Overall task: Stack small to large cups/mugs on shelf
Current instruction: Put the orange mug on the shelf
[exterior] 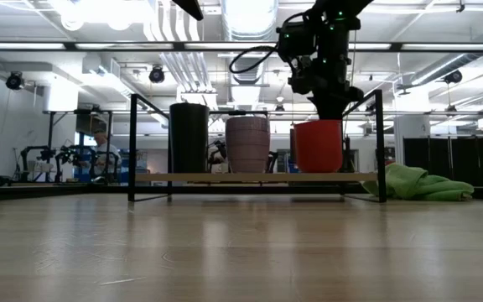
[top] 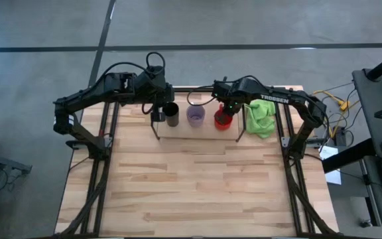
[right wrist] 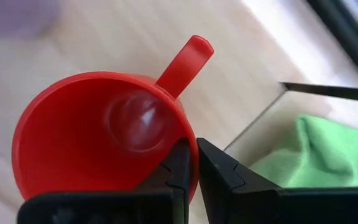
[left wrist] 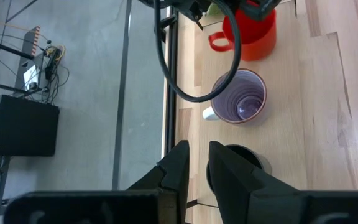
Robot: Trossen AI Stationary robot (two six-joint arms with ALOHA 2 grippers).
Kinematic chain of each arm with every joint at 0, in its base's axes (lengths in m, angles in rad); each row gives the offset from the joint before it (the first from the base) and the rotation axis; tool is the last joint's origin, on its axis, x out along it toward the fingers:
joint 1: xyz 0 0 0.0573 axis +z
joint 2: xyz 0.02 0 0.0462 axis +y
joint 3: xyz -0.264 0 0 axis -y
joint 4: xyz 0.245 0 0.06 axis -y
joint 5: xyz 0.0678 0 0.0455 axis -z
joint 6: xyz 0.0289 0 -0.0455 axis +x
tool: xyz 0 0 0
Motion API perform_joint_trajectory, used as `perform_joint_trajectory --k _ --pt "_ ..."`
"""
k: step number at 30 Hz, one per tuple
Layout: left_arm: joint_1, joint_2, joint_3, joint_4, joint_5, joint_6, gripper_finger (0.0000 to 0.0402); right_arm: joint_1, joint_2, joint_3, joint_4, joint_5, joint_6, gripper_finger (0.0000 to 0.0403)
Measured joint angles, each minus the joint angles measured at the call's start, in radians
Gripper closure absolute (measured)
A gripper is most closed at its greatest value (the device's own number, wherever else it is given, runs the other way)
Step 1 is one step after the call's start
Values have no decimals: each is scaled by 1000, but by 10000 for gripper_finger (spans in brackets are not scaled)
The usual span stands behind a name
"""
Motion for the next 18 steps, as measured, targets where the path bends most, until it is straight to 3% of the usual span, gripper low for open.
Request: perform_joint_trajectory --k 18 --pt "0 0 0 0 0 -2 353 0 -1 -1 24 33 42 383"
